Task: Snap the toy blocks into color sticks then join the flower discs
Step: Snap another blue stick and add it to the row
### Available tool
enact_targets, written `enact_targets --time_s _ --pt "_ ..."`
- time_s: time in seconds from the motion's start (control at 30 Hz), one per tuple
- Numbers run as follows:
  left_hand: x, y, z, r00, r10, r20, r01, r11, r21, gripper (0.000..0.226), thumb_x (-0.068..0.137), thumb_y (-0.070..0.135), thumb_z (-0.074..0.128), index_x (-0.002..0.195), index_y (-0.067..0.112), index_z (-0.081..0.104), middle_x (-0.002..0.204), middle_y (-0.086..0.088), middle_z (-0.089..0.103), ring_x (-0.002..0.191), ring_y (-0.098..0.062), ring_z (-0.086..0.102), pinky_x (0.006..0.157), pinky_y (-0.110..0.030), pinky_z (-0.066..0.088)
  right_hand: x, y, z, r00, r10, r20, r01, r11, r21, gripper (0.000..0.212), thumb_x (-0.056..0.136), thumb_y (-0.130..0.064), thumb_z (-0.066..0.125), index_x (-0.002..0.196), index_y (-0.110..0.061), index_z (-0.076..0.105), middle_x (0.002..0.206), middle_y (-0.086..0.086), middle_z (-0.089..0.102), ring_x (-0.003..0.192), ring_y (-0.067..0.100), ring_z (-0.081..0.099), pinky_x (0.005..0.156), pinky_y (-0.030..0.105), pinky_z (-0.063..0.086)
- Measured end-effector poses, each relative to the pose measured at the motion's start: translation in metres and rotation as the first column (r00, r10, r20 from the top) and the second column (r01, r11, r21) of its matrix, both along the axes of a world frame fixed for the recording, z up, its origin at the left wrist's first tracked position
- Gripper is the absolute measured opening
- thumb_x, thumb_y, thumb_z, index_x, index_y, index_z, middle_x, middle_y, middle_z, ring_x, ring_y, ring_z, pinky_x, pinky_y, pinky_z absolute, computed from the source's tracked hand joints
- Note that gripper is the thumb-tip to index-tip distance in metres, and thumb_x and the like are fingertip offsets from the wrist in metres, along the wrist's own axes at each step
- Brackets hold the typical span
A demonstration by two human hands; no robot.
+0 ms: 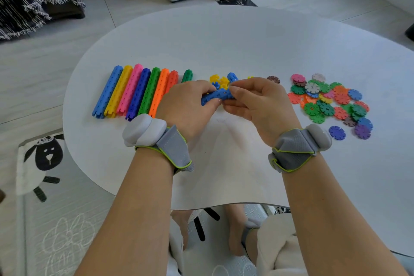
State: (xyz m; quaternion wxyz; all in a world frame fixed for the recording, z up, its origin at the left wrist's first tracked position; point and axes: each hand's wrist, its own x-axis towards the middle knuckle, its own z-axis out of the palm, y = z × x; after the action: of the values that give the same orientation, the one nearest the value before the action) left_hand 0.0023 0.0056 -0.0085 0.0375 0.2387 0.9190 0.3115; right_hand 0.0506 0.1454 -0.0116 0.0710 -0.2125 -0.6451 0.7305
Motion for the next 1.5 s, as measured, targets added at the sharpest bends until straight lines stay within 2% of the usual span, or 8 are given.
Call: enact_targets --time_s 0.53,0.77,1.1,1.17,1.23,1.33,1.43,1.5 --pt "-0.001 -0.002 0.001 0.999 -0.037 -0.016 0.037 0.999 0.005 0.019 0.089 0.032 0.057 0.104 0.027 0.067 0.091 0.004 0.066 0.081 -0.015 0.054 0.07 -0.031 0.043 0.0 -0.001 -0.001 1.0 -0.002 0.019 0.002 1.0 0.01 0.004 0.089 -0.004 0.062 0.089 -0.006 0.065 0.08 0.011 0.071 0.069 0.019 0.07 0.067 0.028 0.057" --pt "0.003 0.0 0.004 1.0 -0.03 -0.007 0.03 0.999 0.035 0.02 0.09 0.03 0.057 0.106 0.024 0.067 0.095 0.001 0.067 0.085 -0.019 0.057 0.077 -0.038 0.046 -0.002 -0.003 -0.004 1.0 -0.012 0.01 0.012 1.0 -0.006 0.006 0.089 -0.005 0.062 0.087 -0.01 0.065 0.082 0.011 0.072 0.076 0.021 0.071 0.073 0.031 0.057" --pt "-0.001 -0.006 -0.003 0.999 -0.009 -0.052 0.008 1.0 -0.016 0.021 0.091 0.029 0.054 0.108 0.028 0.065 0.092 0.003 0.064 0.081 -0.017 0.052 0.067 -0.029 0.038 -0.001 -0.01 -0.003 0.998 0.068 0.006 -0.068 0.997 0.023 0.018 0.096 -0.009 0.05 0.097 -0.011 0.068 0.105 0.015 0.068 0.088 0.024 0.07 0.076 0.033 0.058" --pt "-0.004 -0.008 -0.003 0.999 0.01 -0.033 -0.011 1.0 -0.013 0.022 0.091 0.03 0.053 0.109 0.03 0.065 0.092 0.004 0.064 0.081 -0.018 0.051 0.067 -0.028 0.037 -0.003 -0.012 -0.006 0.998 0.06 0.013 -0.061 0.992 0.107 0.022 0.097 -0.008 0.048 0.106 -0.012 0.068 0.105 0.011 0.066 0.08 0.018 0.068 0.069 0.03 0.057" --pt "-0.007 -0.008 -0.003 1.0 0.025 -0.008 -0.025 1.0 -0.006 0.022 0.091 0.031 0.053 0.11 0.03 0.064 0.093 0.004 0.064 0.085 -0.019 0.054 0.072 -0.031 0.042 -0.005 -0.011 -0.011 1.0 -0.03 0.006 0.028 0.96 0.278 0.024 0.095 -0.007 0.049 0.106 -0.015 0.069 0.093 0.003 0.067 0.064 0.011 0.066 0.065 0.032 0.057" --pt "-0.008 -0.01 -0.003 0.997 0.073 -0.006 -0.073 0.997 -0.005 0.022 0.091 0.03 0.054 0.111 0.027 0.064 0.094 0.003 0.064 0.088 -0.02 0.056 0.075 -0.032 0.044 -0.01 -0.002 -0.016 0.986 -0.163 -0.017 0.145 0.817 0.558 0.024 0.09 -0.007 0.05 0.099 -0.018 0.069 0.091 -0.001 0.069 0.055 0.015 0.066 0.062 0.029 0.057" --pt "-0.008 -0.012 -0.003 0.995 0.098 -0.002 -0.098 0.995 -0.029 0.025 0.091 0.026 0.053 0.114 0.024 0.062 0.1 0.0 0.064 0.089 -0.02 0.054 0.076 -0.032 0.044 -0.016 0.006 -0.02 0.987 -0.161 0.023 0.092 0.673 0.734 0.027 0.087 -0.008 0.051 0.104 -0.019 0.069 0.107 -0.002 0.067 0.078 0.022 0.068 0.079 0.03 0.053" --pt "-0.009 -0.012 -0.002 0.994 0.107 0.011 -0.106 0.993 -0.044 0.027 0.092 0.025 0.053 0.117 0.023 0.06 0.104 -0.001 0.064 0.09 -0.02 0.054 0.078 -0.032 0.044 -0.019 0.007 -0.019 0.988 -0.136 0.066 0.028 0.597 0.802 0.03 0.086 -0.011 0.054 0.112 -0.02 0.067 0.115 -0.002 0.065 0.097 0.021 0.063 0.088 0.022 0.043"
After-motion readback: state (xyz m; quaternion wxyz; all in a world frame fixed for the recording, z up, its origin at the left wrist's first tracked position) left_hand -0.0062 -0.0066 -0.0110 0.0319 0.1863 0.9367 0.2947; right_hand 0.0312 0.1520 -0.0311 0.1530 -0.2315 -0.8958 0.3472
